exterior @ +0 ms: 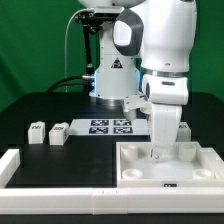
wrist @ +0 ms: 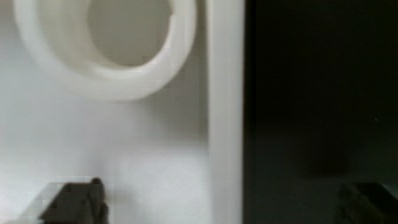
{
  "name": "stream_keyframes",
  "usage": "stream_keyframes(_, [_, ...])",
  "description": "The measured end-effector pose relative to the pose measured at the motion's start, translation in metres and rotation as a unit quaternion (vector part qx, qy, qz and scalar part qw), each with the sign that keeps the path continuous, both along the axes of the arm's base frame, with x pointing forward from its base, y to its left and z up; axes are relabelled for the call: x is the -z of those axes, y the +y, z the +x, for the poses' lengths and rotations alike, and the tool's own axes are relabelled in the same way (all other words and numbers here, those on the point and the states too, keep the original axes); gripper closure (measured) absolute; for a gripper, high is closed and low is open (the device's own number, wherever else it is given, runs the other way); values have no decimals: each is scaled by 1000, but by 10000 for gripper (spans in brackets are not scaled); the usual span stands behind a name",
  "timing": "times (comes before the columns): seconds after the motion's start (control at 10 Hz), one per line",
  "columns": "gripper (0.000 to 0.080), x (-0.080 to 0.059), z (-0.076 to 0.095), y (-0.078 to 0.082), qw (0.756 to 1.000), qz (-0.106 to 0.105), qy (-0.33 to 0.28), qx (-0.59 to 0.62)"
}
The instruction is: Assemble one leg
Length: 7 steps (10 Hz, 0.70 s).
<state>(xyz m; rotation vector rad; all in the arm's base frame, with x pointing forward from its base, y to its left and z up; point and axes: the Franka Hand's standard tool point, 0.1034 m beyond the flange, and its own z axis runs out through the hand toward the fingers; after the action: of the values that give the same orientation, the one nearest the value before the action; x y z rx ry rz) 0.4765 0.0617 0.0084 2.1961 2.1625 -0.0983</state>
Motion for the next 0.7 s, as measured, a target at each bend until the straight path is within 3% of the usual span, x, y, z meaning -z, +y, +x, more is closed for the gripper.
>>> stream_keyframes(0.1, [150, -2, -1, 2, 1000, 0, -2, 13])
stream_keyframes(0.3, [150, -33, -18, 13, 998, -2, -22, 60])
stream_keyframes(0.5, [150, -53, -32, 21, 995, -4, -35, 89])
stream_keyframes(0.7, [150, -50, -32, 21, 995, -3, -33, 99])
